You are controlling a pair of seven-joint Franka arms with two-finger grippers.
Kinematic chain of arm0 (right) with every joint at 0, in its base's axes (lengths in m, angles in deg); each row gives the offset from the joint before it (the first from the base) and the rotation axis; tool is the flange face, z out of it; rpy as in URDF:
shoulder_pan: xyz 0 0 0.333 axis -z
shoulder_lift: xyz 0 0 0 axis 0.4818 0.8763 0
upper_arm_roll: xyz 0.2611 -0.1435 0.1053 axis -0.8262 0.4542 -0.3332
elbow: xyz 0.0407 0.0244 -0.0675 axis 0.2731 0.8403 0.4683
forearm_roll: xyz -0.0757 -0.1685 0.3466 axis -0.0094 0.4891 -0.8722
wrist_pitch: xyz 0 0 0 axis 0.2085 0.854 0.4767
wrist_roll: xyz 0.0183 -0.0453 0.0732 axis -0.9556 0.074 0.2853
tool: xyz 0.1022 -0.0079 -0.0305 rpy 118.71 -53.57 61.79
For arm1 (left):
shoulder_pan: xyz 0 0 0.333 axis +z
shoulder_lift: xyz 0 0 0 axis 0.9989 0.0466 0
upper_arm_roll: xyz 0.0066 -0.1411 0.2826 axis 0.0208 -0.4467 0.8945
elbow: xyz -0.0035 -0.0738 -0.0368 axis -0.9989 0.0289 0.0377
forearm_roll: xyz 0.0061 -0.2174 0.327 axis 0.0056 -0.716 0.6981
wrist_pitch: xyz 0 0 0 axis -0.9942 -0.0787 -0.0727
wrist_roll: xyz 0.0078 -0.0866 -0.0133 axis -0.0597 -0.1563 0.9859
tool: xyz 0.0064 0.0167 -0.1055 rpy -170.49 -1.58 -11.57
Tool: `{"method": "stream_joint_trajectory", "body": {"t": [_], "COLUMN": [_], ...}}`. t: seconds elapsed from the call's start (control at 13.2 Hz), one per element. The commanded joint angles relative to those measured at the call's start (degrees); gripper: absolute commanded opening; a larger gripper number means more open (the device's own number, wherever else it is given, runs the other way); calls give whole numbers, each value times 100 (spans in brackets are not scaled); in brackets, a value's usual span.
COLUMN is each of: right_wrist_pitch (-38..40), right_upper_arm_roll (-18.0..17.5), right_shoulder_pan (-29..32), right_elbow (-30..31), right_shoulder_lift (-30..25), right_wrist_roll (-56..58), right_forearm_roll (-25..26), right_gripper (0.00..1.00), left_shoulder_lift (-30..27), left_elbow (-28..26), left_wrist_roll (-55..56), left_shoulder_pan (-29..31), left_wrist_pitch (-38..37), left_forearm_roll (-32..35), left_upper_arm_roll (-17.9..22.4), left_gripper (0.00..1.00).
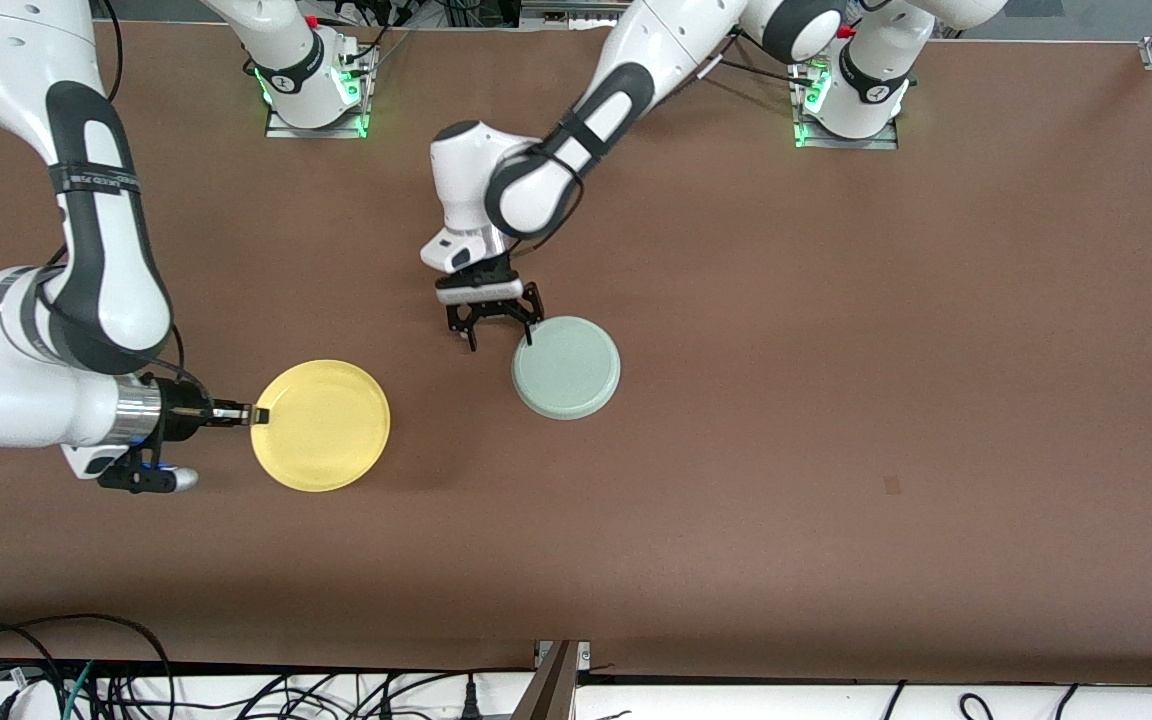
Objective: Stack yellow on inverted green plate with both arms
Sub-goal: 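Carry the yellow plate over the green plate while the left gripper withdraws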
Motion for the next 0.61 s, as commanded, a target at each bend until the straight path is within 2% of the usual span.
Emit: {"method": "stream_joint_trajectory", "body": {"t": [0.0,0.15,0.46,0.53], "right_wrist_pitch": [-11,-38,-64,-169], "right_upper_arm_roll": [-3,-3,-20,-20], "right_shoulder_pan": [-203,-221,-230,-265], "right_elbow": [103,156,252,366], "right_shoulder_lift": [-19,-1,7,7], "right_wrist_roll": [-106,-106,-106,-106], "right_forearm_roll": [36,36,10,-165], "right_gripper": [0,0,0,0], "left_shoulder_lift": [-518,-878,-1406,-1677], "left_elbow": [-95,-165,-174,-174], "left_wrist_roll": [-735,-1447,-2793,-3596], "left_shoulder_pan": [523,971,1665,1911], "left_wrist_pitch": [-1,-45,-1167,-1771], "left_forearm_roll": [-1000,-2151,-2927,-3034], "left_upper_arm_roll": [-306,-404,-552,-597], "left_gripper": [100,100,100,100]}}
